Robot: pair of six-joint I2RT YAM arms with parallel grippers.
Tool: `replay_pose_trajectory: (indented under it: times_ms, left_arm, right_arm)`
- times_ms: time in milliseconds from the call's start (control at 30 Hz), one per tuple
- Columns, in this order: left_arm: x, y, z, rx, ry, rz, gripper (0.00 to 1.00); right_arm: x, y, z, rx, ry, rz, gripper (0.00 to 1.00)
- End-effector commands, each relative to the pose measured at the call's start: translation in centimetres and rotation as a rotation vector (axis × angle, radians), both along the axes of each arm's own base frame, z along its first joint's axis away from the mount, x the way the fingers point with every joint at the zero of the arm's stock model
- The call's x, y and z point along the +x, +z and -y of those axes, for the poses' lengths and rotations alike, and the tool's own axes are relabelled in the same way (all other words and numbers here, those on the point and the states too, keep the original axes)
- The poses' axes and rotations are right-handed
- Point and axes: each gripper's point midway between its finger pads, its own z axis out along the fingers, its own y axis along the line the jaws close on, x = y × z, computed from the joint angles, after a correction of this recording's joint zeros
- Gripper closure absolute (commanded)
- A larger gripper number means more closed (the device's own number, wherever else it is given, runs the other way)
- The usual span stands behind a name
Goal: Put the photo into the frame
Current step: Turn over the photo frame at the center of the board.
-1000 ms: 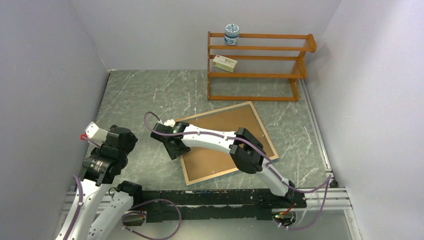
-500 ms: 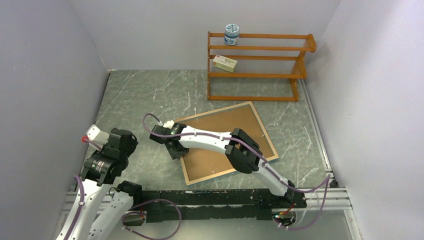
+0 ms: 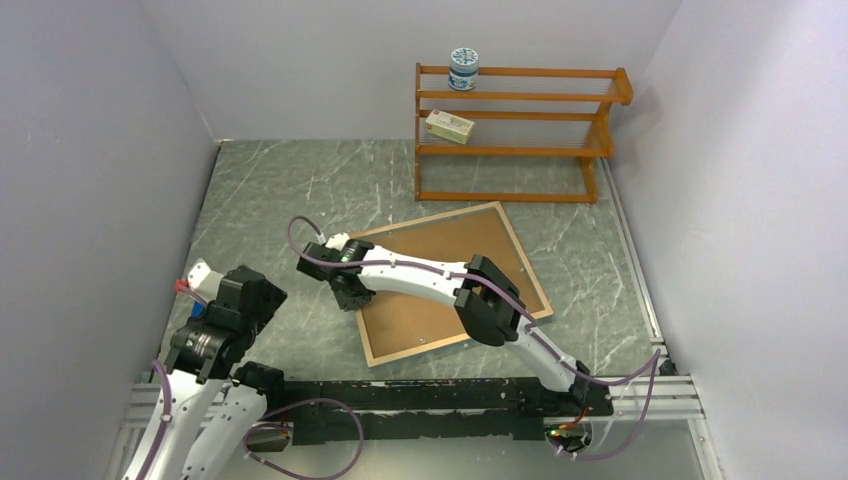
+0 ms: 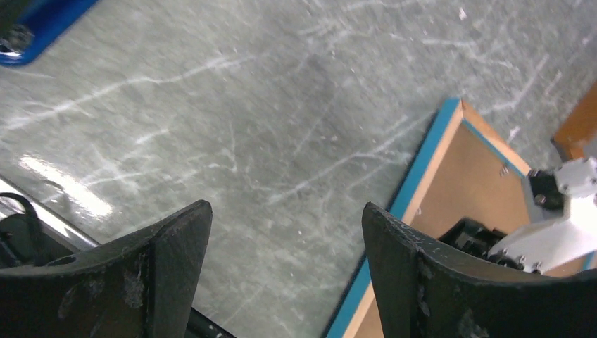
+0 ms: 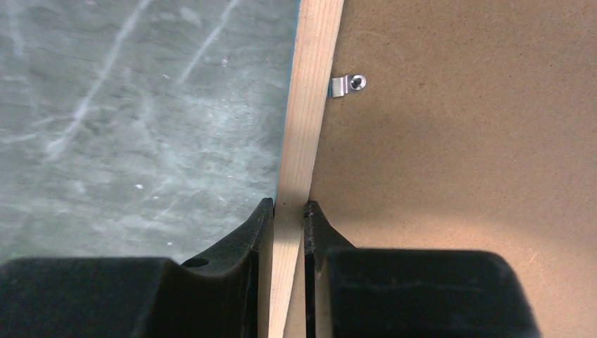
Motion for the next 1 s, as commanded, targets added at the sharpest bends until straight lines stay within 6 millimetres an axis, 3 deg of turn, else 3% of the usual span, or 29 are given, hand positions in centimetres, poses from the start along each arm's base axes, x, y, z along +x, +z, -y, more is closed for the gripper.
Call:
replay_pose_trajectory:
  times_ms: [0,167,333,500,633,833,967]
  left_arm:
    - [-0.2,-0.2,2.5,-0.127,-0.090,0.046,0.16]
    - [0.2,0.2,6.1,-0.246,-0.272,0.130,0.12]
    - [-0.3,0.3,9.7,-0.331,-0.476,0.108,0.11]
    - [-0.2,1.5,13.3,-0.398,-0.723,0.181,0.10]
    - [-0.5,1.3,16.5,-0.552,-0.852,0.163,0.10]
    - [0.0,0.8,18.5,-0.696,-0.884,0.148,0.17]
    - [0.3,1.0,19.0,-0.736,-0.883,0.141,0.30]
  right_arm:
    - [1.4,9.8,-2.8,0.237,-0.002,0.098,0.98]
    - [1.6,12.8,-3.1,0.327,-0.017,0.096,0.98]
    - [2.0,16.1,-3.1,0.405,-0.015,0.110,0.98]
    - [1.4,18.4,-3.5,0.470,0.009,0.093,0.98]
    - [1.3,20.1,-3.8,0.517,0.017,0.099,0.97]
    - [1.5,21.0,-4.0,0.541,0.015,0.110,0.97]
    - [1.5,21.4,-4.0,0.553,0.017,0.115,0.96]
